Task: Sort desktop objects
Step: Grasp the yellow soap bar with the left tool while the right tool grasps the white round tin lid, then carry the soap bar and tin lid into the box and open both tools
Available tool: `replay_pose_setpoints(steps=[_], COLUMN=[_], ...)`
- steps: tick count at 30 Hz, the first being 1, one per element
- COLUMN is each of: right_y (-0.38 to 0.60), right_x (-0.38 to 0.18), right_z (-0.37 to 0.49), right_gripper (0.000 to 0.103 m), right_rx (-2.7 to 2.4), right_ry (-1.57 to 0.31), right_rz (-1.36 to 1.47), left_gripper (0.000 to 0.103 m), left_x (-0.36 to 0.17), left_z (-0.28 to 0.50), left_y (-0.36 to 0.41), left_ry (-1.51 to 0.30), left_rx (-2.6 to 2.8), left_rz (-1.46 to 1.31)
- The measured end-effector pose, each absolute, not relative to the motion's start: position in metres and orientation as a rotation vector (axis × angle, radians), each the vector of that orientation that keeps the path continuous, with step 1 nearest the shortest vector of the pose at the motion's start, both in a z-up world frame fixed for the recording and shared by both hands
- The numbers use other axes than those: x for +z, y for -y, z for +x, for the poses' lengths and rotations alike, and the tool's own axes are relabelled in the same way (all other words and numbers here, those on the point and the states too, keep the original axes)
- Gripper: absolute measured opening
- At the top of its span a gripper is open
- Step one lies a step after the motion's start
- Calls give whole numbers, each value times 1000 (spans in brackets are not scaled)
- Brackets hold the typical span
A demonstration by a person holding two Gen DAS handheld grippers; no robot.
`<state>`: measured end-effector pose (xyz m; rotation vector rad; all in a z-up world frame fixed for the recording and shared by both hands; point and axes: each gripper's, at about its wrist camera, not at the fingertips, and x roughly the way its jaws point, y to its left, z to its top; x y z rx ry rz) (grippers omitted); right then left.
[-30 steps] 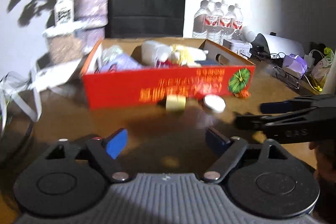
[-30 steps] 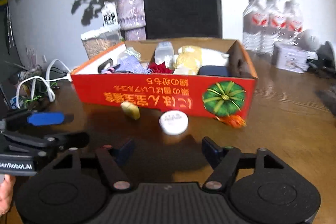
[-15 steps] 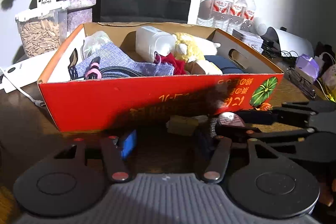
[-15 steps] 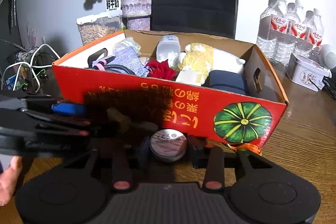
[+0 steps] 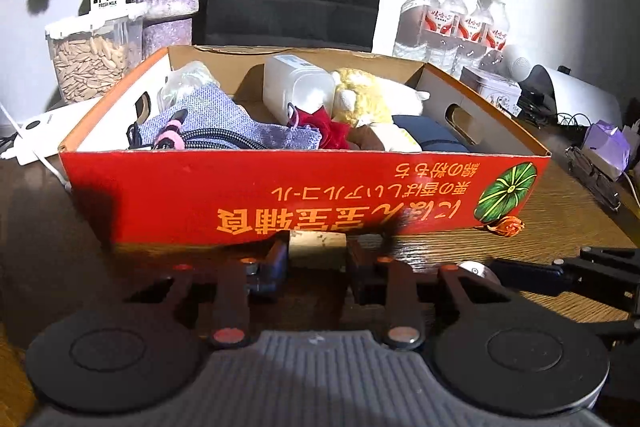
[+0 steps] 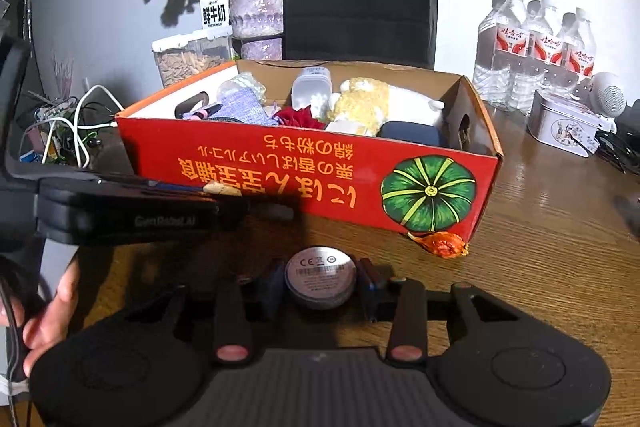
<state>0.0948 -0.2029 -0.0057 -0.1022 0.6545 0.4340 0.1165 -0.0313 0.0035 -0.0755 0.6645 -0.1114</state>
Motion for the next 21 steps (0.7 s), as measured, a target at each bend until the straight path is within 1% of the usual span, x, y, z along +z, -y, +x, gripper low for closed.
replay_pose_setpoints(steps=[7, 13, 21], right_y=[203, 203, 201], right_x=[5, 23, 37], right_z=[74, 27, -32], right_gripper=[38, 38, 38], right_rx=[428, 437, 444], right_ry=[-609, -555, -531], right_rz=[-100, -76, -57], left_gripper=[31, 31, 31], left_x=[10, 22, 39], left_z=[79, 32, -24], left_y=[30, 26, 14], left_ry=[-667, -650, -605], left_rx=[-128, -131, -128], left_rz=[-109, -70, -79])
